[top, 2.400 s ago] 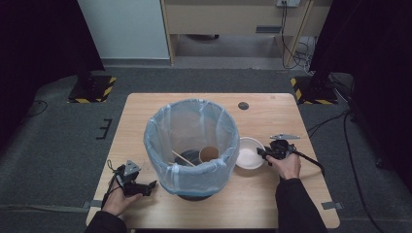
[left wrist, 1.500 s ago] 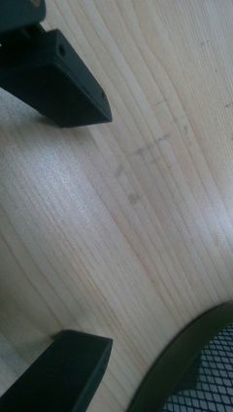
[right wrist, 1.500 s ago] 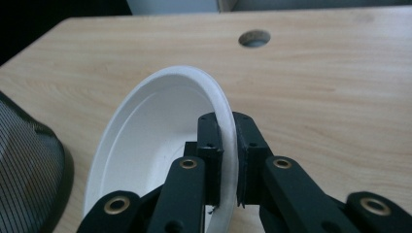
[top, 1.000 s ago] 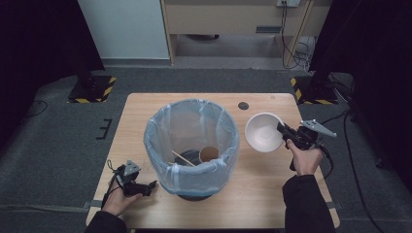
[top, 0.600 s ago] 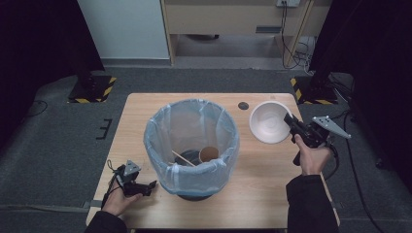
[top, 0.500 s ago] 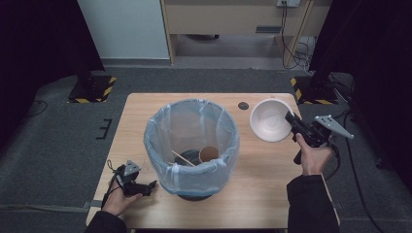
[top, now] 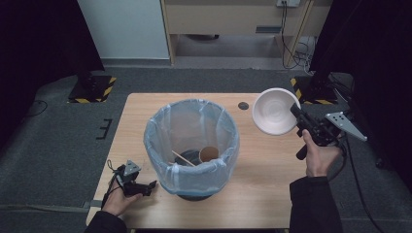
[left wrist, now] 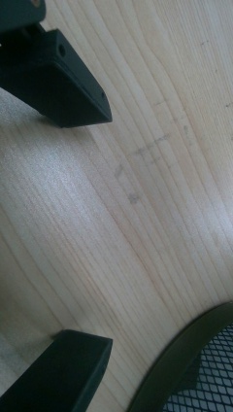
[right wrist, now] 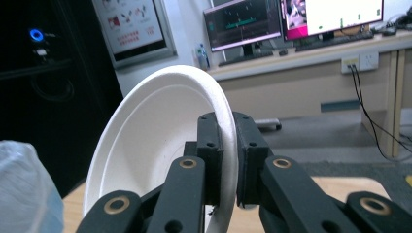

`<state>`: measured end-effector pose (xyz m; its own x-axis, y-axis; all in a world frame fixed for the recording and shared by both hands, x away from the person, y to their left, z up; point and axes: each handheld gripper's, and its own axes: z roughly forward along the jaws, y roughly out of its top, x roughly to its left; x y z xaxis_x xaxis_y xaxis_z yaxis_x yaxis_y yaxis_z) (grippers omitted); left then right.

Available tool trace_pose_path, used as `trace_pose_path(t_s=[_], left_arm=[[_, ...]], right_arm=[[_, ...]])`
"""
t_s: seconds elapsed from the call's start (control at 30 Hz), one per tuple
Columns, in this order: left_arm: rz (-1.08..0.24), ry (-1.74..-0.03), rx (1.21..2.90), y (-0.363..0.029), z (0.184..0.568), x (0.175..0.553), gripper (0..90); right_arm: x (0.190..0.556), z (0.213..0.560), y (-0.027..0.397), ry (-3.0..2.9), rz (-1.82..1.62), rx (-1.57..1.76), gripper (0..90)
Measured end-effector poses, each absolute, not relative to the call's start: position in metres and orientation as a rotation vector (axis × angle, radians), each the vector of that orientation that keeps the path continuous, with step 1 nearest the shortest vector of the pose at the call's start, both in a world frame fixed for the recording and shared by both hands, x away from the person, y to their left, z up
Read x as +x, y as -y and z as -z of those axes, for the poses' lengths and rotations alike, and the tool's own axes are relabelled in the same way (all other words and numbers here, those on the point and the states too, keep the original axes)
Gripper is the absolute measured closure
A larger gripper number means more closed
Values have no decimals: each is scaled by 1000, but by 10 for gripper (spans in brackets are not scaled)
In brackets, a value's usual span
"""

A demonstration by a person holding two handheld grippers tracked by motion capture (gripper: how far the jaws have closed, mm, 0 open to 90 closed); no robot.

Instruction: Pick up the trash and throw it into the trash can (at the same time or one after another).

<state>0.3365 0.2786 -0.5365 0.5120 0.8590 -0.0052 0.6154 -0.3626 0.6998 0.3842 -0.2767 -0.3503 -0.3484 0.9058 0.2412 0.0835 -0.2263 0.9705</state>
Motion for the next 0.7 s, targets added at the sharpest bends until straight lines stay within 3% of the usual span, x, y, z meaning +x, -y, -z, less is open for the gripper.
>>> trace_pose_path(t_s=[0.7], left_arm=[[-483,-1198,2105,-279,537,337,0]], right_arm=[[356,305,263,-1314,-1800,1032,836]])
